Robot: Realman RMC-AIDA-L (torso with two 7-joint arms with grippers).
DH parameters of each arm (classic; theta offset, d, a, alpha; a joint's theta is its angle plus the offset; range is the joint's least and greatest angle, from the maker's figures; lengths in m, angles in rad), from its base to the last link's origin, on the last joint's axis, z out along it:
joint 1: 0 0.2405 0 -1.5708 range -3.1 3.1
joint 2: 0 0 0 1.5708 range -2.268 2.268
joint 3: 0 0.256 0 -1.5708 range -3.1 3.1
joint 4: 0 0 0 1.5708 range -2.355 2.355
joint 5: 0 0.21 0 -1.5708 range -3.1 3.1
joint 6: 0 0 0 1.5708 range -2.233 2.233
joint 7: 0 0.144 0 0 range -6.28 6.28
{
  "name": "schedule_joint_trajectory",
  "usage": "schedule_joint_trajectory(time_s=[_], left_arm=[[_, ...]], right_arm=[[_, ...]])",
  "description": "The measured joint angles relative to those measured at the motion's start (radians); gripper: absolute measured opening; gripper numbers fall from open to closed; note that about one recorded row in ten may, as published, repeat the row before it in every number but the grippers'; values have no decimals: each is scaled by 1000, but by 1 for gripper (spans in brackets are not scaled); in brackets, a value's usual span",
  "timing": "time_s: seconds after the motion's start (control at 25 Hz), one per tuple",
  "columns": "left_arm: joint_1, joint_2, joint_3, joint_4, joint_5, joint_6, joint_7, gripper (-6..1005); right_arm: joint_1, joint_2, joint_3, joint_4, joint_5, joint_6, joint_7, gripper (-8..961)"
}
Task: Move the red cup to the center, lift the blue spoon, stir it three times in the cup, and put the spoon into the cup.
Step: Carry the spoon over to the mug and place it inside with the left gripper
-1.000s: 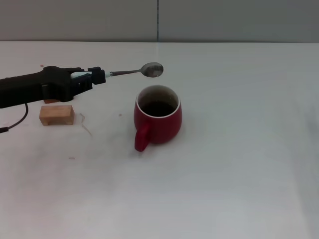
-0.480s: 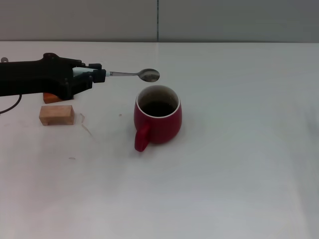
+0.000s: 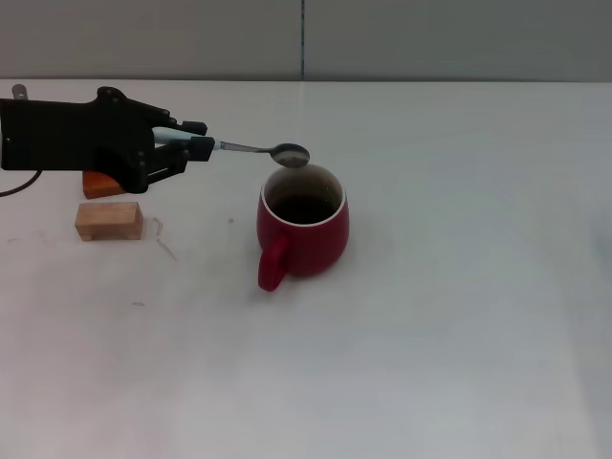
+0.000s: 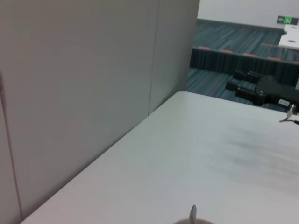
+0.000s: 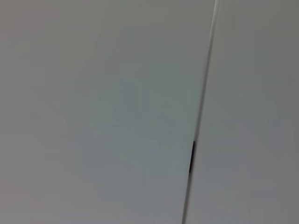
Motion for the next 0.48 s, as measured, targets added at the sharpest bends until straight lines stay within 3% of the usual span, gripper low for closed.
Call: schedule_joint_trajectory(time_s=[0.48], left_arm=[[-7, -3, 169, 199, 90, -18, 5, 144]], right_arm=[[2, -2, 0, -1, 0, 3, 0, 598]])
